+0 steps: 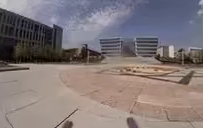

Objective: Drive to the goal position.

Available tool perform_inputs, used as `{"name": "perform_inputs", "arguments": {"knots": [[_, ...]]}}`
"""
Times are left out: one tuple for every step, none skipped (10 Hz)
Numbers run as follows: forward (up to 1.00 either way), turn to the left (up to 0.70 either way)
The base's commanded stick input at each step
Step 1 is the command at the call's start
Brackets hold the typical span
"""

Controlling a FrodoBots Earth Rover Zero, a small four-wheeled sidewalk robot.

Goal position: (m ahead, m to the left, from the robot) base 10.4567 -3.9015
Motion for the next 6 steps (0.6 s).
{"name": "perform_inputs", "arguments": {"knots": [[0.7,0.0],[0.7,0.0],[0.7,0.0],[0.7,0.0],[0.7,0.0],[0.7,0.0]]}}
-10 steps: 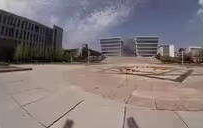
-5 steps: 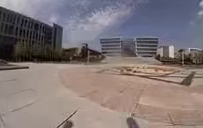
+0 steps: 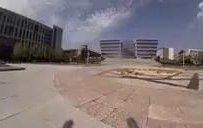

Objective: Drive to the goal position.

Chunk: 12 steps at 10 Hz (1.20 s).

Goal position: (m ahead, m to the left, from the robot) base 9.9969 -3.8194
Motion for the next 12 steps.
{"name": "perform_inputs", "arguments": {"knots": [[0.7,0.0],[0.7,0.0],[0.7,0.0],[0.7,0.0],[0.7,0.0],[0.7,0.0],[0.7,0.0],[0.7,0.0],[0.7,0.0],[0.7,0.0],[0.7,0.0],[0.7,0.0]]}}
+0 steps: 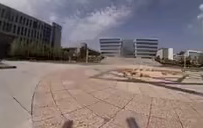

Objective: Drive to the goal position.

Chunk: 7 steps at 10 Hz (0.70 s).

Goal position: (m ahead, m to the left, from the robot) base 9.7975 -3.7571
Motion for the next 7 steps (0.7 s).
{"name": "perform_inputs", "arguments": {"knots": [[0.7,0.0],[0.7,0.0],[0.7,0.0],[0.7,0.0],[0.7,0.0],[0.7,0.0],[0.7,0.0]]}}
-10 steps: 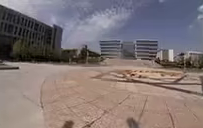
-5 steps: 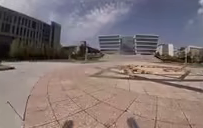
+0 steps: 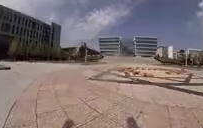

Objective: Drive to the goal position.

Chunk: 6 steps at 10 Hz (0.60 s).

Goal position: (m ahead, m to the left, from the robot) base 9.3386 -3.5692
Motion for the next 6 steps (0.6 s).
{"name": "perform_inputs", "arguments": {"knots": [[0.7,0.0],[0.7,0.0],[0.7,0.0],[0.7,0.0],[0.7,0.0],[0.7,0.0]]}}
